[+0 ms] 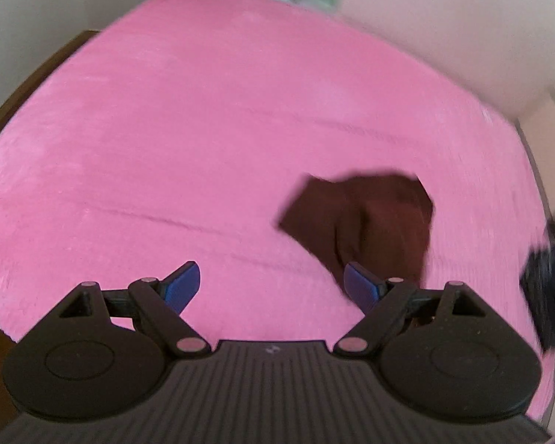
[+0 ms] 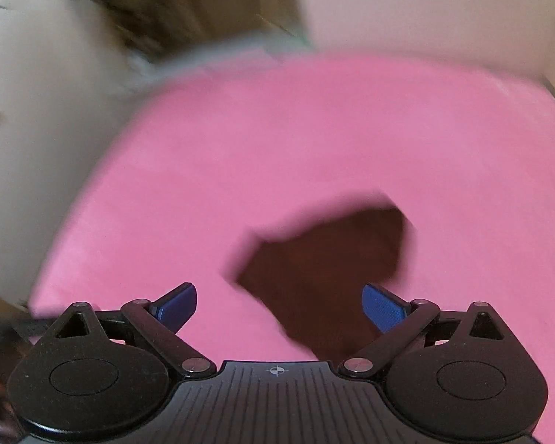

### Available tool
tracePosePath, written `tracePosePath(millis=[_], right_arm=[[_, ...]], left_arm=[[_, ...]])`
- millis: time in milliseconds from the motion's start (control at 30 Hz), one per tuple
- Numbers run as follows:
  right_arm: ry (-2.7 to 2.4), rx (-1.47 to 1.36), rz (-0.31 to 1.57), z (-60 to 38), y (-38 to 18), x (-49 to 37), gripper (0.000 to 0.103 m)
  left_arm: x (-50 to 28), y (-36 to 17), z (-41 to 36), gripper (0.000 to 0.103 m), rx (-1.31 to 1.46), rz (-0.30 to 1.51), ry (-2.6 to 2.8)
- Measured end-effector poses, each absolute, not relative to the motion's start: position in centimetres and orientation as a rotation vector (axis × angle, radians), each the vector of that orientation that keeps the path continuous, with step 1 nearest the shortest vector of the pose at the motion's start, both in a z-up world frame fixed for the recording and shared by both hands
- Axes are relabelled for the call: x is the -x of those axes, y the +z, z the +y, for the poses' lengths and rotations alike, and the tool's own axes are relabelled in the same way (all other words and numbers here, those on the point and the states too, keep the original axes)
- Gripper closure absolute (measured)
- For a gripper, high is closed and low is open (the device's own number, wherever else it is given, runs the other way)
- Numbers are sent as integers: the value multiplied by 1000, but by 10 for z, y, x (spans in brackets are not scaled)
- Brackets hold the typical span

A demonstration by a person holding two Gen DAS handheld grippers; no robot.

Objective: Fold clothes

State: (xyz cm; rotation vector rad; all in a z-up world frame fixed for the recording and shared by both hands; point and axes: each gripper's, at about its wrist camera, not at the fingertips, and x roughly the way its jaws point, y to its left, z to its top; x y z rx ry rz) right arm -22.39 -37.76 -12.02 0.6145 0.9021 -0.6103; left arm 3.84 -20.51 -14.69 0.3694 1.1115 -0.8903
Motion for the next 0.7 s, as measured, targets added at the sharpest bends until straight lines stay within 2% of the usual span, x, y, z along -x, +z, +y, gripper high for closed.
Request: tracePosePath(millis=[133,267,367,700], right_arm=[[-722,-683,1011,-347,-146,272,4],[-812,-683,1052,-330,-147,278,4],[-840,-725,1054,-315,-143,273,4],[-909,-760,1085,-239,-167,222,4]], left_arm=[[-26,-151,-222,20,-471,1111,-970],[-21,-144,-234,20,-558,1069,-1049],[-9,-131,-224,20,-605,1017,-1100],[-36,-120,-190,20,-703,922,-1205]])
